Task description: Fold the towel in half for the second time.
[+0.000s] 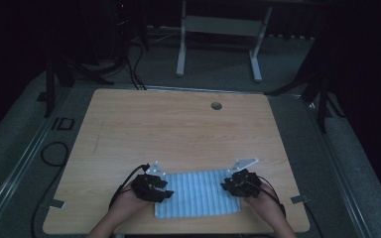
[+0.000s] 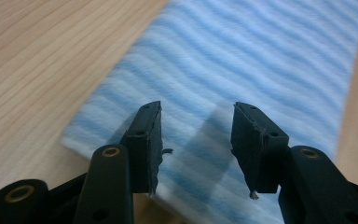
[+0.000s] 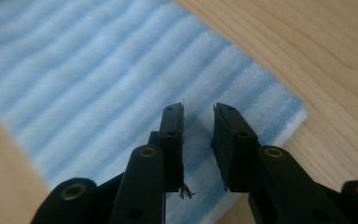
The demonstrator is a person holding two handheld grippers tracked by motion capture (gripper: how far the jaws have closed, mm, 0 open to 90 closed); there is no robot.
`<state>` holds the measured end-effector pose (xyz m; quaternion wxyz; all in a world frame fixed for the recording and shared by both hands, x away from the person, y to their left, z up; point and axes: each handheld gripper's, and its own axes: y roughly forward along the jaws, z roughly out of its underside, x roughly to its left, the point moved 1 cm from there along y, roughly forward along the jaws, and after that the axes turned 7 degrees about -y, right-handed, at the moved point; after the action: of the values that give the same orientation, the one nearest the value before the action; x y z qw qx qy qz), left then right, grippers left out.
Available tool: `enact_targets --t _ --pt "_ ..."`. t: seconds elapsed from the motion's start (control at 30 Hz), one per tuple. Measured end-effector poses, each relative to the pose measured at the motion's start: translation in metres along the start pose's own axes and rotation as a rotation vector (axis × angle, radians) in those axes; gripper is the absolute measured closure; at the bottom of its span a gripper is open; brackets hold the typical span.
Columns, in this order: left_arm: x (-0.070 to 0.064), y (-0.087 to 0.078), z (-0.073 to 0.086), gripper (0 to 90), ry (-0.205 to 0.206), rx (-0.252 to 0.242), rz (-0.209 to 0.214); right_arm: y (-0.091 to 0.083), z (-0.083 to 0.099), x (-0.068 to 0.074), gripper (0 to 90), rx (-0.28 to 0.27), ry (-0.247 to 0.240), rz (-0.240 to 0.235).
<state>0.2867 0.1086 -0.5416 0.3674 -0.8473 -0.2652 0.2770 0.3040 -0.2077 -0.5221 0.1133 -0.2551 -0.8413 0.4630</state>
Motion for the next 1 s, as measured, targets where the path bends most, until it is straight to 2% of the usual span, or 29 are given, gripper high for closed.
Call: enact_targets --t 0.1,0.27,0.33,0.37,0.6,0.63,0.73,0.77,1.0 --pt "0.007 0.003 -0.002 52.9 -0.003 -0.003 -0.013 0.014 0.001 -0.004 71.2 0.028 0.006 -0.006" --pt "0.020 0.005 -0.011 53.1 -0.004 -0.007 -0.071 0.022 -0.006 -0.011 71.2 0.009 0.027 -0.005" --pt "0.023 0.005 -0.013 53.9 -0.004 -0.004 -0.079 0.025 -0.009 -0.014 71.2 0.006 0.029 -0.005" --pt "0.030 0.005 -0.017 53.9 -0.007 -0.007 -0.101 0.029 -0.016 -0.019 71.2 0.009 0.037 -0.007" --pt "0.048 0.005 -0.024 53.9 -0.031 -0.020 -0.130 0.042 -0.035 -0.031 70.9 0.016 0.051 0.000" --pt "0.056 0.004 -0.026 53.9 -0.042 -0.021 -0.132 0.047 -0.042 -0.036 70.8 0.018 0.059 0.001" --pt "0.061 0.003 -0.028 53.9 -0.050 -0.023 -0.140 0.048 -0.044 -0.037 70.8 0.019 0.061 0.001" --pt "0.068 0.002 -0.030 53.9 -0.062 -0.024 -0.148 0.052 -0.049 -0.040 70.7 0.017 0.067 0.001" --pt "0.090 -0.002 -0.037 53.8 -0.092 -0.027 -0.175 0.068 -0.075 -0.052 69.4 0.039 0.076 0.010"
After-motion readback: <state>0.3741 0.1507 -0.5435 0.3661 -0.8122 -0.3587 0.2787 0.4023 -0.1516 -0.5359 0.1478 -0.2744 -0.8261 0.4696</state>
